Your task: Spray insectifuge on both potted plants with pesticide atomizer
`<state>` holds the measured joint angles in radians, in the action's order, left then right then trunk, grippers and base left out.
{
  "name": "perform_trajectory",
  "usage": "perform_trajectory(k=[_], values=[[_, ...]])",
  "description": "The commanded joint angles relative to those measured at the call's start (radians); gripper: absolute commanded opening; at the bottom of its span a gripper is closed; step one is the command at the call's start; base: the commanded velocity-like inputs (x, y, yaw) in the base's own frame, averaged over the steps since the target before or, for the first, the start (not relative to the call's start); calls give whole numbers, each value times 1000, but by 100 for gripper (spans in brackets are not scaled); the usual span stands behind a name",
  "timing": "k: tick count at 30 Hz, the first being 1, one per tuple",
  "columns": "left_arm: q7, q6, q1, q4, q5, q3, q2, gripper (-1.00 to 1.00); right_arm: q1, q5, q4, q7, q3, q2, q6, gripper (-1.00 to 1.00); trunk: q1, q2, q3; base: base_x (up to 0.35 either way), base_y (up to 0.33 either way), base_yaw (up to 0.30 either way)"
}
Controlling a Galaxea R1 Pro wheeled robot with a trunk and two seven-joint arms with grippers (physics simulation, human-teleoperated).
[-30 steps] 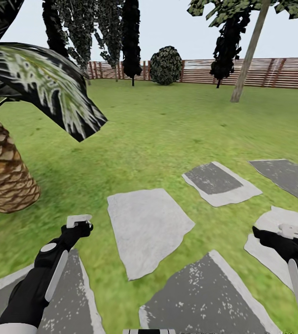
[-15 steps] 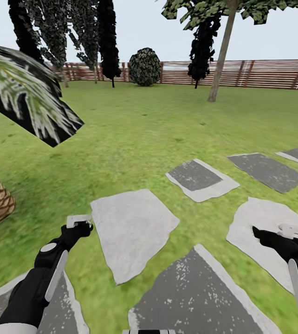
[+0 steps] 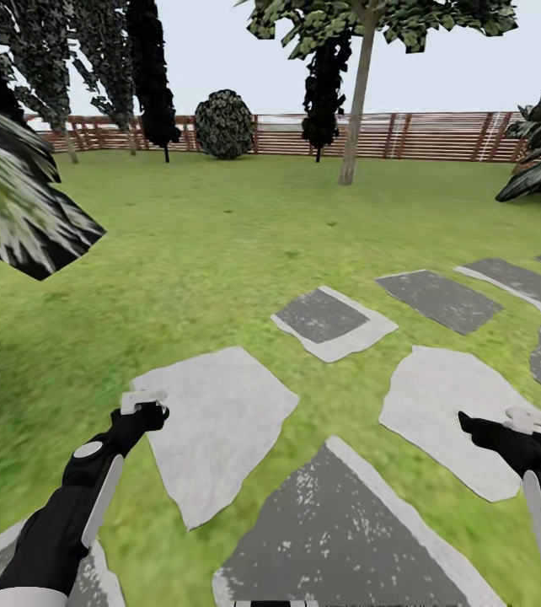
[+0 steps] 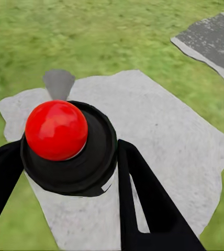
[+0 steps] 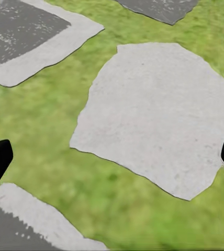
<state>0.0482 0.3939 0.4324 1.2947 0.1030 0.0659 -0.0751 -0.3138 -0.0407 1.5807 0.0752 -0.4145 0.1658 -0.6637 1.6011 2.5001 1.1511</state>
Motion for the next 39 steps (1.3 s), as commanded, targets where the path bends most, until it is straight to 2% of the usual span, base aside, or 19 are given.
perform_trajectory(k=[1, 21, 39], values=[[2, 6, 0, 2, 11, 2, 0, -100, -1, -4, 1, 3, -1, 0, -5, 100, 0, 0, 0, 0, 0, -265], [2, 6, 0, 0, 11, 2, 0, -100, -2, -4, 1, 3, -1, 0, -5, 100, 0, 0, -9, 10, 0, -266], [2, 6, 0, 0, 11, 3, 0, -100, -1, -3, 1, 3, -1, -1, -5, 100, 0, 0, -17, 167, 0, -266]])
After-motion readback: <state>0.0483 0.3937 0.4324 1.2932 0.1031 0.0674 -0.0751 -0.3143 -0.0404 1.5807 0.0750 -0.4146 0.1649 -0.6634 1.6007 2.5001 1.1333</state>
